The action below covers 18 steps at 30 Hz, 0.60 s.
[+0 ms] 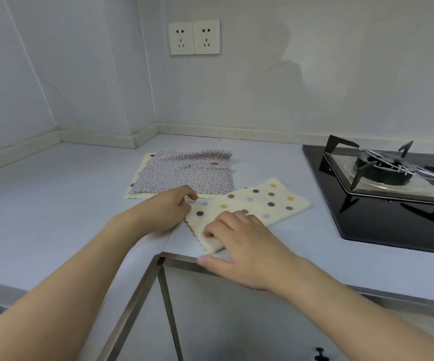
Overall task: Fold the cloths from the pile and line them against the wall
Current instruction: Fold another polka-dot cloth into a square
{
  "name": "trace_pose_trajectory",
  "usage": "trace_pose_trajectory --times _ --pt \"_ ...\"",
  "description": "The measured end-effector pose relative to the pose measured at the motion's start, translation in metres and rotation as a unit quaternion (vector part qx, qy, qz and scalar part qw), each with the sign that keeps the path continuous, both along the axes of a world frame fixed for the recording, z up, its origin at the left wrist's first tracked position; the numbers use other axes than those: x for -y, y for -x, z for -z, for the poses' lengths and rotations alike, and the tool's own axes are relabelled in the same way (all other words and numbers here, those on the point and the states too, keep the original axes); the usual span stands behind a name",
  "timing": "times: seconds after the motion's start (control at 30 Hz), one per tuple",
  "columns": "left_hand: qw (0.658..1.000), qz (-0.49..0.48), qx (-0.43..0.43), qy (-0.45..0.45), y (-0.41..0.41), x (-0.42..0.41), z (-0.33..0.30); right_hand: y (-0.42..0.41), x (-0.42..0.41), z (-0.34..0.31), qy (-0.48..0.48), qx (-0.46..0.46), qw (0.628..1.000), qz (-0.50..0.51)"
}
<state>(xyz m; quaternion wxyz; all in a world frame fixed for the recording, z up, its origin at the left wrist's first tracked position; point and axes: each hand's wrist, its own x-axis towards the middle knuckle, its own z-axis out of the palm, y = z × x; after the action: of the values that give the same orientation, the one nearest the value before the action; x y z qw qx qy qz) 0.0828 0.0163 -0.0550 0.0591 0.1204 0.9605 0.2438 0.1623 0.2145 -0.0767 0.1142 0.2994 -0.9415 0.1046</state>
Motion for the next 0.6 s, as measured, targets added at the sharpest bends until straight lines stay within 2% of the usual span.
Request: trace_pose_trajectory --times 0.07,0.13,0.3,0.4,0.5,0.6 --pt "1.000 0.006 -0.015 -0.023 -0.003 0.001 -0.001 -0.008 0.011 0.010 -0.031 -0.036 0.999 0.016" --pt "0.999 0.014 -0.002 -0.045 -0.008 0.003 -0.004 -0.010 0.011 0.014 -0.020 -0.057 0.998 0.033" --pt "0.988 0.039 0.100 -0.107 -0.020 0.015 -0.015 -0.020 0.002 0.020 0.028 -0.088 0.996 0.008" --pt "0.982 0.056 0.129 -0.128 -0.025 0.019 -0.020 -0.025 -0.004 0.018 0.048 -0.084 0.995 -0.018" --pt "0.974 0.095 0.163 -0.125 -0.030 0.020 -0.028 -0.031 -0.011 0.008 0.157 -0.026 0.987 0.025" --pt "0.968 0.114 0.181 -0.133 -0.031 0.023 -0.028 -0.030 -0.021 -0.002 0.342 0.069 0.933 0.084"
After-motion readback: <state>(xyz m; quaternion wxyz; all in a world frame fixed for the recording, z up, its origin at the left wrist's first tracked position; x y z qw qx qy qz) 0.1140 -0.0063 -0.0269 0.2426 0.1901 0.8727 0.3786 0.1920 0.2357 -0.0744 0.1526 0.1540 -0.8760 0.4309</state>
